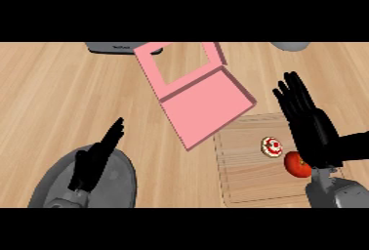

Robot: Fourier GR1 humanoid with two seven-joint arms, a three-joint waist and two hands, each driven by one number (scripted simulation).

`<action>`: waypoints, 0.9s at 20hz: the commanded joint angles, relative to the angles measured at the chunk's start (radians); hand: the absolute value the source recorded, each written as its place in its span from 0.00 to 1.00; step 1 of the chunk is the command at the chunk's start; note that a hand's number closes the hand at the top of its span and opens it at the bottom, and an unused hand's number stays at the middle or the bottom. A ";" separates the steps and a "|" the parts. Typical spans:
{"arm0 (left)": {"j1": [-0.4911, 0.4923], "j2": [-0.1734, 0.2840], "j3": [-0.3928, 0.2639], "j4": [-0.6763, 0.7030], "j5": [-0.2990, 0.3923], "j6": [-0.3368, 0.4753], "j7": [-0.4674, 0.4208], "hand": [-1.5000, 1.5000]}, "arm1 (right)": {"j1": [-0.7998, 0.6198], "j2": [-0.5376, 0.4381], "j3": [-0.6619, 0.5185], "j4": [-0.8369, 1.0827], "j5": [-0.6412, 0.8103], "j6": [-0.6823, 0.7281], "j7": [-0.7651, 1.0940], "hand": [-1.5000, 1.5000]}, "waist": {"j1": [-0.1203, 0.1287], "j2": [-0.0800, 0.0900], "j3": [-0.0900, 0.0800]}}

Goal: Pick the cupcake from the cutting board and place it in the cardboard box

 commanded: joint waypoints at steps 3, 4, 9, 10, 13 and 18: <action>-0.010 0.084 0.070 -0.016 -0.061 0.060 -0.018 0.50 | 0.191 -0.090 -0.136 -0.030 0.113 0.022 -0.343 0.00 | -0.087 -0.031 0.005; -0.003 0.098 0.093 0.002 -0.073 0.085 -0.032 0.50 | 0.214 -0.100 -0.174 -0.071 0.132 0.002 -0.408 0.00 | -0.121 -0.041 0.006; 0.003 0.140 0.119 0.003 -0.099 0.109 -0.034 0.50 | 0.328 -0.042 -0.448 0.065 0.166 -0.232 -0.562 0.00 | -0.188 -0.024 0.016; -0.012 0.161 0.129 -0.004 -0.101 0.103 -0.022 0.50 | 0.349 -0.009 -0.464 0.053 0.160 -0.223 -0.680 0.00 | -0.176 -0.032 0.017; -0.024 0.154 0.126 0.017 -0.111 0.102 -0.049 0.50 | 0.410 0.035 -0.450 0.060 0.201 -0.159 -0.985 0.00 | -0.142 -0.028 0.011; -0.007 0.165 0.112 -0.005 -0.119 0.079 -0.062 0.50 | 0.695 0.063 -0.420 0.133 0.404 -0.203 -1.271 0.00 | -0.099 -0.028 0.002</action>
